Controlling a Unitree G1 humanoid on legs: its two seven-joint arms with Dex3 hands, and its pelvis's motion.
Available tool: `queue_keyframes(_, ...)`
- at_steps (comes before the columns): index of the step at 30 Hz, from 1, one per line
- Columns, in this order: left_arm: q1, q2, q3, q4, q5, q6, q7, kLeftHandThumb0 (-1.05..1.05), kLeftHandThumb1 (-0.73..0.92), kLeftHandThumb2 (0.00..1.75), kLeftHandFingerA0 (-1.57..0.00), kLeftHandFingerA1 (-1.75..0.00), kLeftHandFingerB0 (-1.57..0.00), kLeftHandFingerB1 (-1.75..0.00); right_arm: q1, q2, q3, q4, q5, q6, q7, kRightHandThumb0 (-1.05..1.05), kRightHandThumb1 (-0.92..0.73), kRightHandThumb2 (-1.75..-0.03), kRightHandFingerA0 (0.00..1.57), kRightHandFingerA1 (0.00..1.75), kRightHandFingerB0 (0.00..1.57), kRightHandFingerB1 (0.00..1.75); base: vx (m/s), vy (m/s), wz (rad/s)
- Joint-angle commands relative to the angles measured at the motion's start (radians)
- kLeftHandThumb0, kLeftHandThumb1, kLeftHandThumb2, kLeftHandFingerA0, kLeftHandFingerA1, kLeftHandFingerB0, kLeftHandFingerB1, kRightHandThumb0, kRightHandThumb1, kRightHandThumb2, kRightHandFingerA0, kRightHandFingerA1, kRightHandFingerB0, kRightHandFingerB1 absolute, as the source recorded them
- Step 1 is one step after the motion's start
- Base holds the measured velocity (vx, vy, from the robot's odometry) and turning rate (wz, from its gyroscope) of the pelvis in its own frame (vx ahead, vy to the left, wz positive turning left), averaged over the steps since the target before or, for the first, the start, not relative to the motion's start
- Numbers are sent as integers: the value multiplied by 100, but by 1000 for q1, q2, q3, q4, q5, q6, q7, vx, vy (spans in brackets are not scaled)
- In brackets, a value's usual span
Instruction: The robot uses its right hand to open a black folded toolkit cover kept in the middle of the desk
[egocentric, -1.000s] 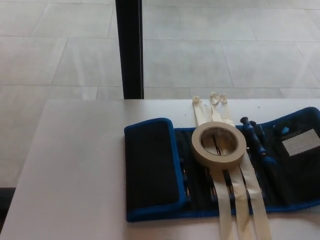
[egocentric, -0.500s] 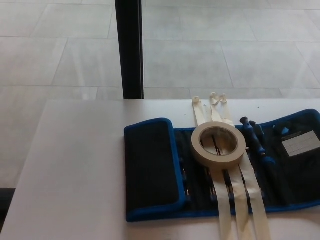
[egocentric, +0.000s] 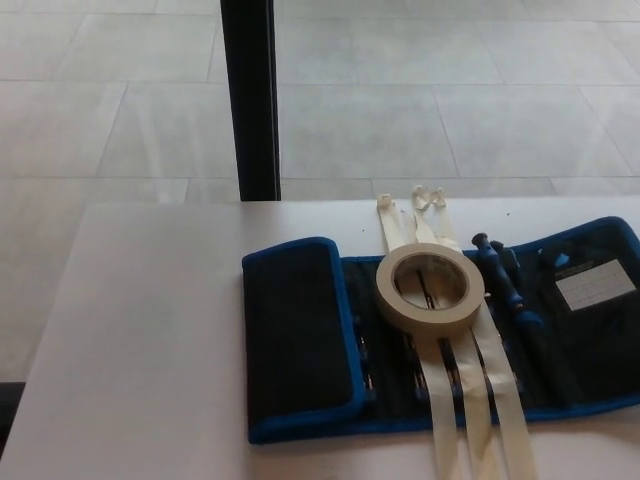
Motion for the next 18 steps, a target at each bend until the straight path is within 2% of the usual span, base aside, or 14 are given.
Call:
queue_keyframes(1, 10, 42, 27, 7, -38, 13, -27, -105, 40, 122, -34, -151, -35, -149, 48, 80, 7, 42, 132, -51, 171, -68, -74, -63, 58, 133, 12, 47, 0, 0, 0)
queue_keyframes(2, 8, 37, 28, 8, -37, 16, -23, -105, 40, 122, -34, -149, -36, -149, 53, 90, 8, 29, 138, -62, 151, -69, -73, -63, 60, 134, 14, 50, 0, 0, 0)
queue_keyframes(7, 19, 33, 48, 5, -54, 1, -53, -105, 38, 125, -24, -156, -38, -161, 93, 162, 46, 27, 123, -230, 139, -57, -67, -60, 48, 90, 30, 45, 0, 0, 0)
queue_keyframes(8, 15, 38, 30, 7, -31, 13, -16, -105, 37, 128, -29, -152, -30, -148, 108, 180, 64, 23, 112, -265, 138, -54, -50, -87, 42, 64, 30, 52, 0, 0, 0)
queue_keyframes(9, 14, 39, 27, 7, -29, 14, -12, -105, 37, 128, -29, -152, -30, -148, 111, 182, 69, 23, 113, -271, 138, -54, -50, -87, 42, 64, 30, 52, 0, 0, 0)
queue_keyframes(10, 10, 41, 21, 11, -23, 24, -5, -103, 39, 134, -49, -122, -37, -113, 126, 186, 79, 26, 106, -284, 124, -51, -48, -85, 43, 61, 34, 52, 0, 0, 0)
queue_keyframes(11, 15, 42, 17, 7, -19, 24, 0, -105, 35, 139, -63, -138, -9, -103, 151, 187, 120, 44, 61, -327, 106, -44, -60, -58, 66, 77, 43, 39, 0, 0, 0)
queue_keyframes(12, 15, 43, 16, 7, -19, 25, 0, -105, 35, 139, -63, -138, -9, -103, 155, 187, 129, 48, 59, -334, 103, -44, -60, -58, 66, 77, 43, 39, 0, 0, 0)
queue_keyframes(13, 17, 45, 6, 7, -9, 28, 2, -102, 39, 132, -32, -155, -27, -154, 164, 190, 139, 52, 57, -344, 110, -45, -59, -58, 61, 66, 44, 38, 0, 0, 0)
queue_keyframes(14, 23, 46, 0, 10, -3, 22, 4, -105, 38, 142, -34, -121, -20, -109, 181, 192, 171, 54, 31, -351, 91, -48, -59, -58, 61, 65, 45, 39, 0, 0, 0)
queue_keyframes(15, 22, 46, 3, 19, -9, 19, 7, -105, 33, 140, -66, -141, -8, -104, 196, 196, 203, 63, 11, -361, 86, -54, -46, -84, 53, 65, 41, 52, 0, 0, 0)
queue_keyframes(16, 22, 46, 3, 19, -9, 19, 7, -105, 33, 140, -66, -141, -8, -104, 196, 196, 205, 64, 13, -362, 85, -54, -46, -84, 53, 65, 41, 52, 0, 0, 0)
queue_keyframes(17, 22, 49, -5, 20, -4, 24, 10, -105, 37, 144, -42, -129, -25, -115, 206, 202, 234, 56, 0, -375, 74, -42, -55, -57, 54, 53, 50, 38, 0, 0, 0)
queue_keyframes(18, 23, 50, -5, 20, -5, 25, 10, -105, 37, 144, -42, -129, -25, -115, 206, 201, 244, 57, 2, -379, 71, -42, -55, -57, 54, 53, 50, 38, 0, 0, 0)
